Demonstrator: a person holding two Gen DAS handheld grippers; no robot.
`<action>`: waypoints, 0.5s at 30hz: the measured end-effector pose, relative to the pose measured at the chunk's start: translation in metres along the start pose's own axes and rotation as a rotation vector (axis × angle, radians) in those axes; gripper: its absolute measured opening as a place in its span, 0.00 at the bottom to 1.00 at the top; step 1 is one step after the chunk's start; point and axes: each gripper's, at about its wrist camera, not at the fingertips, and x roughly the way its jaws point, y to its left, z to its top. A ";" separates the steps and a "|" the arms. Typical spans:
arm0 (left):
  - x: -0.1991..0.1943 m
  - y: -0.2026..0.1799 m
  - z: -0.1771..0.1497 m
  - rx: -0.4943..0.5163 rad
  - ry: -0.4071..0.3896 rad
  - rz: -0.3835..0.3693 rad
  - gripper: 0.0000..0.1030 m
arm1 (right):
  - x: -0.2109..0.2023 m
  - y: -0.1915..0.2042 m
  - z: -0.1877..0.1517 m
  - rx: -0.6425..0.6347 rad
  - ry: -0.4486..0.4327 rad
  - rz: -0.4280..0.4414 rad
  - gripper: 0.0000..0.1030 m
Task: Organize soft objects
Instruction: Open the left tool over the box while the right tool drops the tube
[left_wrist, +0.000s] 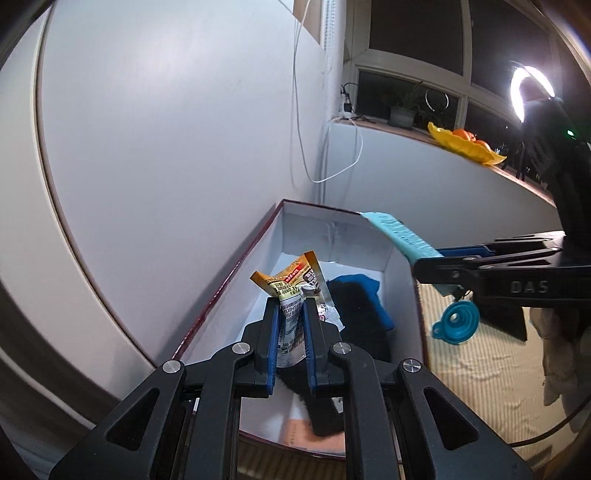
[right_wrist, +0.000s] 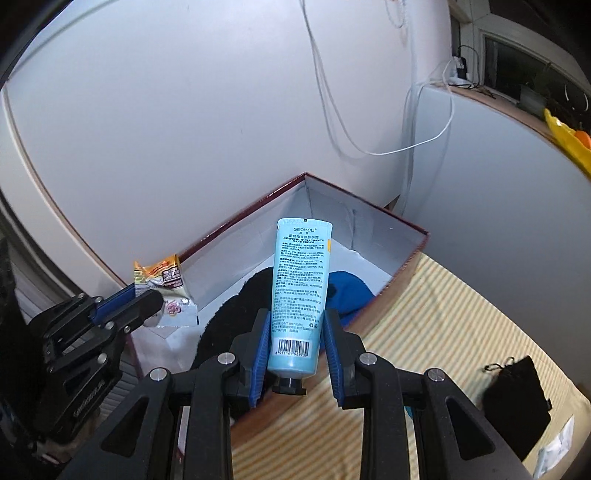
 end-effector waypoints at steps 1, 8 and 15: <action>0.000 -0.001 0.000 0.004 0.002 0.004 0.11 | 0.004 0.001 0.001 0.000 0.007 0.004 0.25; 0.001 -0.003 -0.001 0.011 0.006 0.012 0.17 | 0.015 0.000 0.003 0.014 0.010 -0.005 0.26; -0.006 -0.003 -0.002 -0.003 -0.006 0.013 0.57 | -0.005 -0.006 0.006 0.045 -0.055 -0.002 0.61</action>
